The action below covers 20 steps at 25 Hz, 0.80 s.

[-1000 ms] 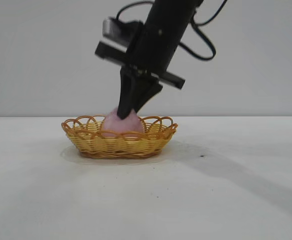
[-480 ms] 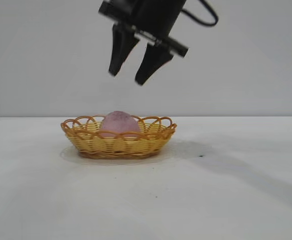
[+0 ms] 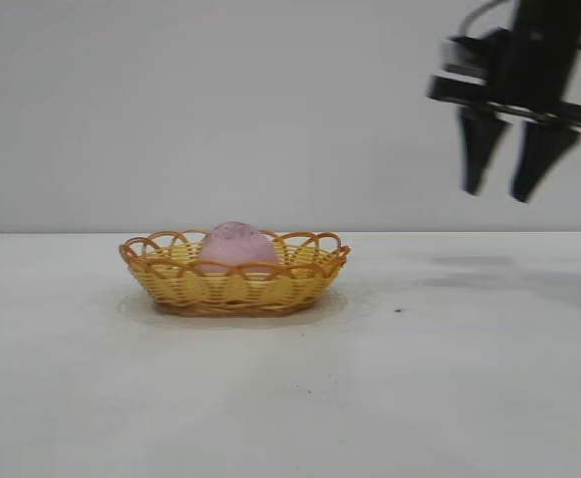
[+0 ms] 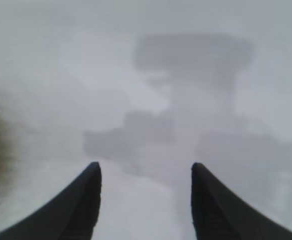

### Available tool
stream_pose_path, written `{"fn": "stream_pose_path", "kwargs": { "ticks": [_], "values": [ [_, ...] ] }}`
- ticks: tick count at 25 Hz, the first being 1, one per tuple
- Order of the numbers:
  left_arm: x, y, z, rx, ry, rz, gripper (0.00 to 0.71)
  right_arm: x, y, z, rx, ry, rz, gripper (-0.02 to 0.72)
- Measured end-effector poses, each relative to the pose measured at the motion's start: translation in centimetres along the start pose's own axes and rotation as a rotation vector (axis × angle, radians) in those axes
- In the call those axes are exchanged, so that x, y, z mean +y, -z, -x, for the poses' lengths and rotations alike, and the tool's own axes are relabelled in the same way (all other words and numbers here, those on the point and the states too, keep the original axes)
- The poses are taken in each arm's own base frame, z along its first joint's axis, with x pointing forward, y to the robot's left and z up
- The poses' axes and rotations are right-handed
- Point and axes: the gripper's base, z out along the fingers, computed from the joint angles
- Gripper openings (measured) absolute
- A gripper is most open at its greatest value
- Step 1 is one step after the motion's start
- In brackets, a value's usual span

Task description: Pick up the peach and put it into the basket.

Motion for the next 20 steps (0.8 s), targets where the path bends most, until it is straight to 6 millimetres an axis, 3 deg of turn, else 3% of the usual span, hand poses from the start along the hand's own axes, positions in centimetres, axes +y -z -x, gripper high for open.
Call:
{"fn": "stream_pose_path", "kwargs": {
  "ticks": [4,7,9,12,15,20],
  "values": [
    [0.0,0.0,0.0,0.0,0.0,0.0,0.243,-2.4,0.7,0.2,-0.025,-0.061,-0.013,0.321],
    [0.0,0.0,0.0,0.0,0.0,0.0,0.243,-2.7,2.1,0.1,-0.052,-0.067,-0.015,0.321],
    [0.0,0.0,0.0,0.0,0.0,0.0,0.243,-2.1,4.5,0.2,-0.114,-0.055,-0.016,0.321],
    [0.0,0.0,0.0,0.0,0.002,0.0,0.243,-0.9,10.3,-0.9,-0.274,-0.021,-0.02,0.321],
    [0.0,0.0,0.0,0.0,0.002,0.0,0.243,0.3,15.1,-5.2,-0.411,0.001,-0.02,0.321],
    [0.0,0.0,0.0,0.0,0.002,0.0,0.243,0.4,14.5,-15.6,-0.35,0.023,-0.054,0.321]
  ]
}}
